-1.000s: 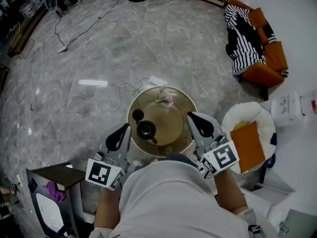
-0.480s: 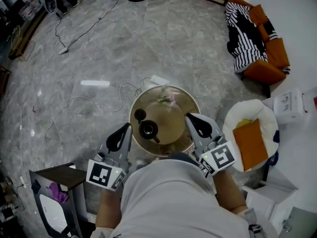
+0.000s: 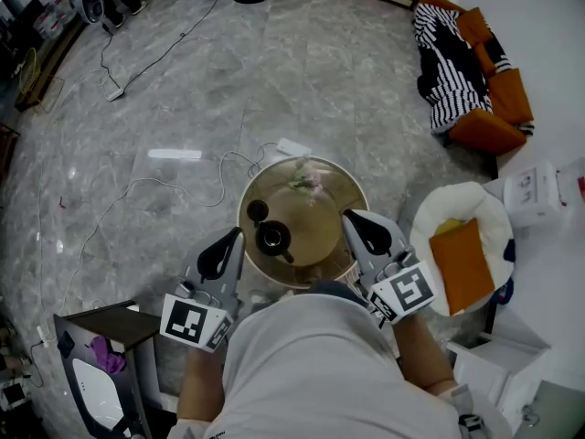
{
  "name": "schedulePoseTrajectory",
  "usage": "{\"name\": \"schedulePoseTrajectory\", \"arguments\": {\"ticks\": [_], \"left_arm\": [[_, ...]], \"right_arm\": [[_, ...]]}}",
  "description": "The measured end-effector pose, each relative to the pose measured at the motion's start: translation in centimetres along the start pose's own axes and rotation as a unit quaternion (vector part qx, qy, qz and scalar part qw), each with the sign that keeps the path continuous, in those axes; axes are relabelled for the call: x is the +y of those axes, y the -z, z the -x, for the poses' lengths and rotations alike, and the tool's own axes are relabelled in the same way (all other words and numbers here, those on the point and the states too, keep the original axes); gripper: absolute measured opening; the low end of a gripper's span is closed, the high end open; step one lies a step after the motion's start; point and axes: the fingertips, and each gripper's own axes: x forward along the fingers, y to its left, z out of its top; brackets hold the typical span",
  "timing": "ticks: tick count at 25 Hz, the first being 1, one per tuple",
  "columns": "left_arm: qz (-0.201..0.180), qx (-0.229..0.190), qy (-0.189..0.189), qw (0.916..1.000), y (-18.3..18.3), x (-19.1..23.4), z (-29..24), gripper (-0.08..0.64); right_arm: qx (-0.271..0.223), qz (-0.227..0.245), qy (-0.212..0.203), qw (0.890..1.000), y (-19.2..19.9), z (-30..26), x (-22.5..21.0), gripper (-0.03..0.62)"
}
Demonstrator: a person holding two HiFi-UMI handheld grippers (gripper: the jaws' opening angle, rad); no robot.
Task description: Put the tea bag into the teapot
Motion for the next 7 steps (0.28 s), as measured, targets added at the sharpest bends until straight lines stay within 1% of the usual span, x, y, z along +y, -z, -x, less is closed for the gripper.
{"name": "schedulePoseTrajectory", "arguments": {"ticks": [7], "left_arm": [[0.006,0.000,0.002,1.0000,0.42,-0.44,0.68,0.008]], "right_arm": [[0.005,0.000,-0.006,1.000,0.49,0.25,0.74,0.003]]}}
